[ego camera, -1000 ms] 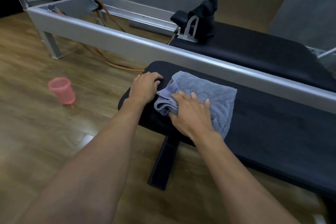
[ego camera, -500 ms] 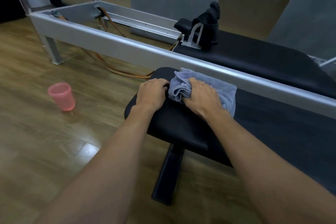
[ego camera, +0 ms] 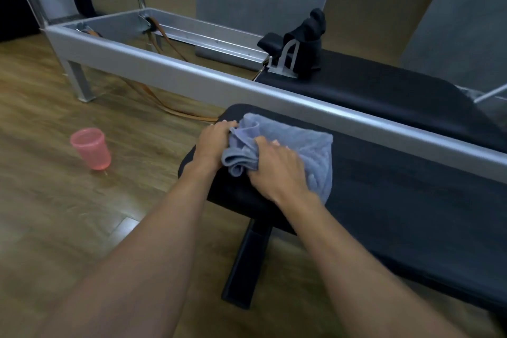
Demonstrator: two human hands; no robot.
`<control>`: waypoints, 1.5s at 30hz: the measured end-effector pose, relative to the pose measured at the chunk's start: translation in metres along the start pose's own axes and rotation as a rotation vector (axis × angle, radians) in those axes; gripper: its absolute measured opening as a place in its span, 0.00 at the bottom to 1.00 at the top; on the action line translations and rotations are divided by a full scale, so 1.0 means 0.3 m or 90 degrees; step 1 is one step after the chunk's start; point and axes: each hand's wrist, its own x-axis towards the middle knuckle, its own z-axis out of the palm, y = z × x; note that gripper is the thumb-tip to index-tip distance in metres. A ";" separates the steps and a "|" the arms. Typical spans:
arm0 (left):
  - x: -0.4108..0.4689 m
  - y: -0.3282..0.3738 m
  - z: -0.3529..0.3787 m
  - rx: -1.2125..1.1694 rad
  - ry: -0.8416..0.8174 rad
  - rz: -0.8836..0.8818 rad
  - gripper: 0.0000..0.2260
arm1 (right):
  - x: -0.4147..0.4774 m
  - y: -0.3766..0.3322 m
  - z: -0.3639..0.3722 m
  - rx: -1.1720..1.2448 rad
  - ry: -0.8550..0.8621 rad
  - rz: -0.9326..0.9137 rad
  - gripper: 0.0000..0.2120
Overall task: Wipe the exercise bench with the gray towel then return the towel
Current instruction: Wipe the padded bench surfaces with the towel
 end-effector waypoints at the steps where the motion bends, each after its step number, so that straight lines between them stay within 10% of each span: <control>1: -0.007 0.006 -0.014 -0.075 -0.017 -0.027 0.12 | -0.071 -0.020 -0.001 0.019 -0.002 -0.021 0.16; 9: 0.009 0.016 -0.054 -0.147 0.011 -0.022 0.11 | -0.094 0.037 -0.026 0.057 -0.067 -0.037 0.31; 22: 0.028 0.008 -0.149 -0.297 0.097 -0.044 0.20 | 0.443 0.019 0.086 0.040 -0.044 -0.009 0.26; 37: -0.038 0.139 -0.230 -0.270 0.063 -0.051 0.22 | -0.169 -0.132 0.059 0.024 -0.107 -0.224 0.30; 45: -0.053 0.055 -0.258 -0.189 0.213 -0.046 0.08 | 0.214 -0.047 0.013 0.053 -0.069 -0.109 0.24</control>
